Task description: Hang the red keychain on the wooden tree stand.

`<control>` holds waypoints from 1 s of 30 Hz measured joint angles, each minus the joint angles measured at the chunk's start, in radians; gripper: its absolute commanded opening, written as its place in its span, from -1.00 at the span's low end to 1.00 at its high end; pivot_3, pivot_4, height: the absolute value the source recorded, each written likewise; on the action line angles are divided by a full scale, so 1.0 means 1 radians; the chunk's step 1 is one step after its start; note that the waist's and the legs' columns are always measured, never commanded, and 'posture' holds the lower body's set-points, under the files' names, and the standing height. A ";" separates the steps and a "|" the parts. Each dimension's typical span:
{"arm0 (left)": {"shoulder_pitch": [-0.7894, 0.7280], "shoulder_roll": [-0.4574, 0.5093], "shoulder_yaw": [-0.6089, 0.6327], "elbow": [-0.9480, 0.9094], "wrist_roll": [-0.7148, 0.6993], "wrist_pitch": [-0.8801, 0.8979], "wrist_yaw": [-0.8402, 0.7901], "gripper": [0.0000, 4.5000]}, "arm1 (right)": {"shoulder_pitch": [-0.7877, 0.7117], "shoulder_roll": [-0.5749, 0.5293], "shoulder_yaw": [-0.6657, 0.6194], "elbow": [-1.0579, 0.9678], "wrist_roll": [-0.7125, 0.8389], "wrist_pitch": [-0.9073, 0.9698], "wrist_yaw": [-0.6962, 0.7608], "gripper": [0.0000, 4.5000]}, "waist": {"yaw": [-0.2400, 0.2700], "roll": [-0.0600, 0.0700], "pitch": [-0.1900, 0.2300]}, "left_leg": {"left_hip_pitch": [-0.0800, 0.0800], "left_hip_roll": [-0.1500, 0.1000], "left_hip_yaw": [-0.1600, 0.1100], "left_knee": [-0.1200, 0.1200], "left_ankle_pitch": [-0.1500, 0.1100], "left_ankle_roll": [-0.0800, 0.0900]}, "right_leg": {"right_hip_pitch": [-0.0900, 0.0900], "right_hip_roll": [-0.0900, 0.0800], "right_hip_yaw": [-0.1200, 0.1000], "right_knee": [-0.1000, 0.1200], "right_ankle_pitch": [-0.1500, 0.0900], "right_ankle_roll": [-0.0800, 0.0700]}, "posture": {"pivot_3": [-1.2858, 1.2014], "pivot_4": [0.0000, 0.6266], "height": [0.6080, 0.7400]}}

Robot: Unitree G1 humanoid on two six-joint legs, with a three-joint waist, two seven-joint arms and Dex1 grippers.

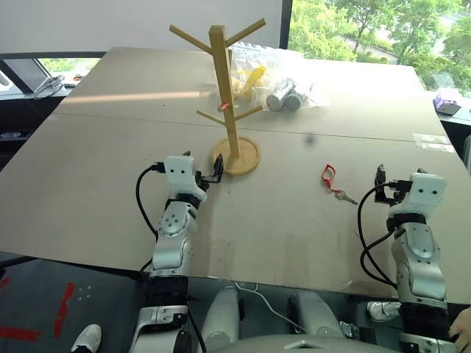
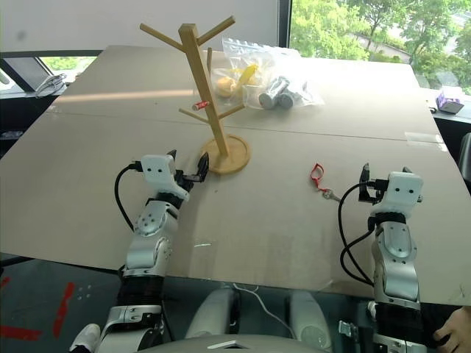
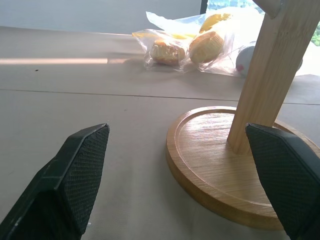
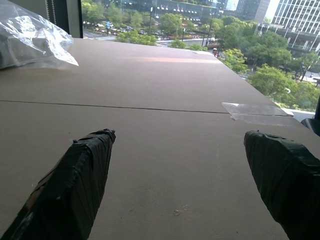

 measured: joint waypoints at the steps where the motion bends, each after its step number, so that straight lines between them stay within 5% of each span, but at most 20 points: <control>1: 0.000 0.000 0.000 0.000 0.000 0.000 0.000 1.00 | 0.000 0.000 0.000 0.000 0.000 0.000 0.000 0.97 | 0.000 0.000 0.000 | 0.000 0.000 0.000 0.000 0.000 0.000 | 0.000 0.000 0.000 0.000 0.000 0.000 | 0.03 -0.52 1.00; 24: 0.000 0.017 -0.020 -0.017 -0.091 -0.001 -0.160 1.00 | 0.001 -0.015 -0.015 -0.015 0.055 0.067 0.026 0.97 | -0.001 0.000 0.000 | 0.000 0.000 0.000 0.000 0.000 0.000 | 0.000 0.000 0.000 0.000 0.000 0.000 | 0.03 -0.52 1.00; 30: 0.020 0.081 -0.114 -0.310 -0.314 0.073 -0.423 1.00 | -0.014 -0.105 0.031 -0.212 0.211 0.352 0.159 0.97 | -0.003 0.001 0.000 | -0.001 0.000 0.000 0.000 0.000 0.000 | 0.000 0.000 0.000 0.000 0.000 0.000 | 0.03 -0.52 1.00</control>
